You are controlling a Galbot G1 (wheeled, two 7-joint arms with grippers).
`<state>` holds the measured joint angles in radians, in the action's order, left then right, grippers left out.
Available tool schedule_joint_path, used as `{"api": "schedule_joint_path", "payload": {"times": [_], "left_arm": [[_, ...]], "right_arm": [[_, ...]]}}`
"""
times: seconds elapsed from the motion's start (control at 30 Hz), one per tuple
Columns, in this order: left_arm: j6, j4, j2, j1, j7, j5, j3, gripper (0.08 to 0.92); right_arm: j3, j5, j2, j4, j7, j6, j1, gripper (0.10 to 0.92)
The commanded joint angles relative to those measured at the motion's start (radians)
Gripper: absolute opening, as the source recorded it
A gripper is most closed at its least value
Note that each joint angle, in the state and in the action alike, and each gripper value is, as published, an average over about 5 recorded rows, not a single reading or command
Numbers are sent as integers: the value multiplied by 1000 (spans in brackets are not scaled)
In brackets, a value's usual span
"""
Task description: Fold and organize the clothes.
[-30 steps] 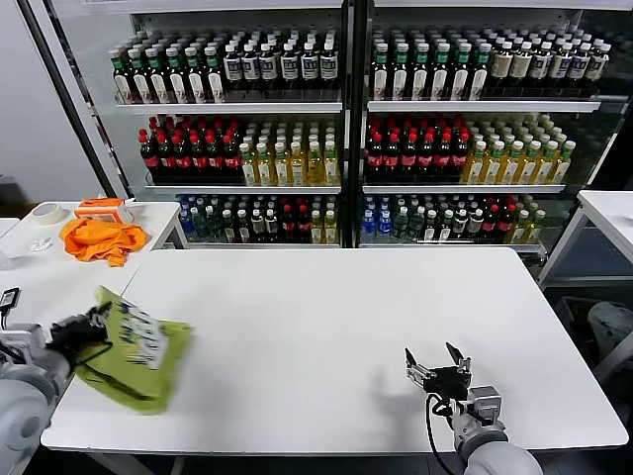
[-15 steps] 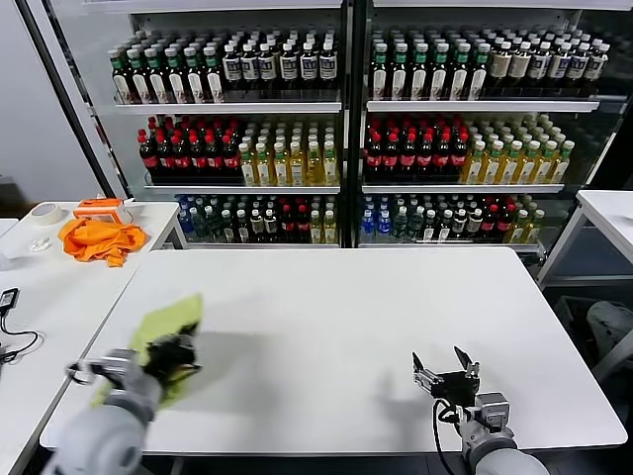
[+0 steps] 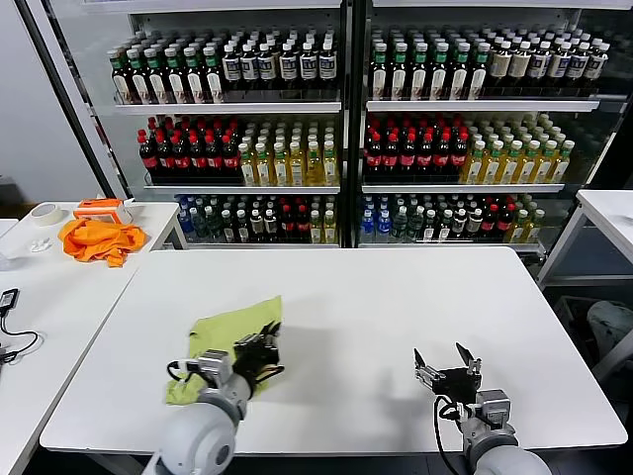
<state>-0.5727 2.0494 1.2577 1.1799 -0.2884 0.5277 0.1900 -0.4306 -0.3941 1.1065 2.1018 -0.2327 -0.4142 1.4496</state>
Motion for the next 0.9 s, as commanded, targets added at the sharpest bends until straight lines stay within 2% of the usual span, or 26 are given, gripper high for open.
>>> {"api": "schedule_joint_path", "payload": {"times": [0.03, 0.17, 0.37, 0.47, 0.7, 0.9], "left_arm": [[49, -67, 128, -140, -39, 79, -90, 230], [79, -16, 52, -145, -12, 66, -21, 342], [178, 12, -151, -35, 157, -189, 208, 516], [195, 27, -213, 17, 187, -210, 314, 602], [200, 76, -230, 109, 191, -210, 399, 792], [213, 83, -196, 148, 194, -235, 391, 822]], "right_arm": [[-11, -3, -6, 12, 2, 0, -4, 823], [16, -20, -3, 4, 5, 2, -42, 823], [181, -178, 49, -6, -9, -59, -190, 823], [295, -251, 84, -23, -32, -101, -264, 823], [518, -337, 139, -85, -83, -164, -350, 823], [588, -361, 157, -138, -124, -165, -360, 823]]}}
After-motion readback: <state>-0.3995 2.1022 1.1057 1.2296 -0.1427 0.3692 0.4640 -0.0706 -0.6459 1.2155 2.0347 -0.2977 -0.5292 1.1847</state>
